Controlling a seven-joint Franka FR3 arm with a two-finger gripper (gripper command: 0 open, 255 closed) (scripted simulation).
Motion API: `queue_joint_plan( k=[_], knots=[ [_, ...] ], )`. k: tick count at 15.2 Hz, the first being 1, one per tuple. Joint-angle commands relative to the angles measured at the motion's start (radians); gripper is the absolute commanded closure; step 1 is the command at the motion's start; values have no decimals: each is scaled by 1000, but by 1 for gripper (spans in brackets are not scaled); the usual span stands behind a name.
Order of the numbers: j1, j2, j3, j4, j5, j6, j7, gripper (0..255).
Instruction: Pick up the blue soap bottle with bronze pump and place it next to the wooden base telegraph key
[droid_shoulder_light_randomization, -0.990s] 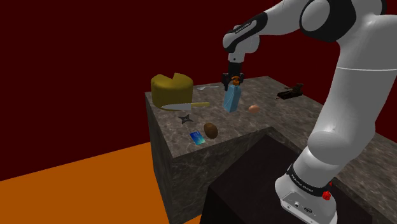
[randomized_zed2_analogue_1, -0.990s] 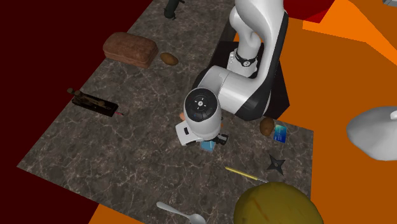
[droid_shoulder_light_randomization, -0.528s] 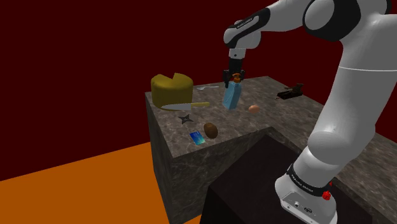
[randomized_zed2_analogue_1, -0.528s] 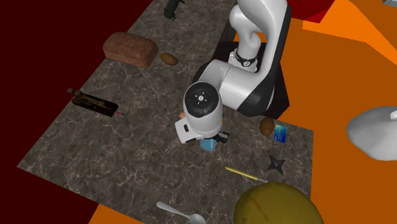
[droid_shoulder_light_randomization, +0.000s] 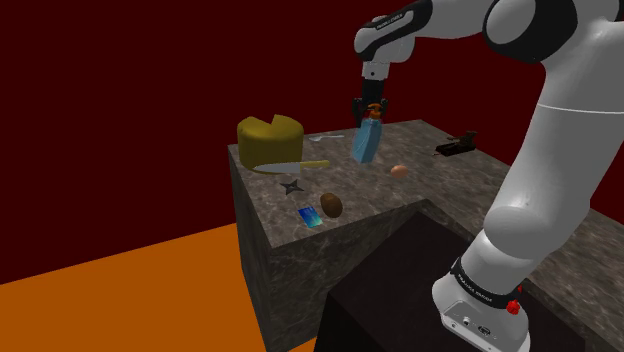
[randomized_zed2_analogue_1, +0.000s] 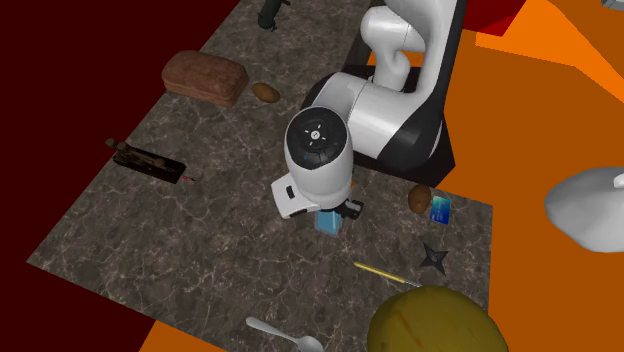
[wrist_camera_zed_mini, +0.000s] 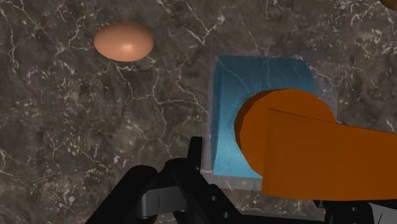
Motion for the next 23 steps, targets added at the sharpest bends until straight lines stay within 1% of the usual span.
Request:
queue_joint_plan(
  k=[1,12,23],
  knots=[
    [1,-13,-1,11,-4,-24,3,255],
    [1,-42,-3,123,-13,-163,13,255],
    [-3,-43,-5,270,-14,-311,19,255]
  ],
)
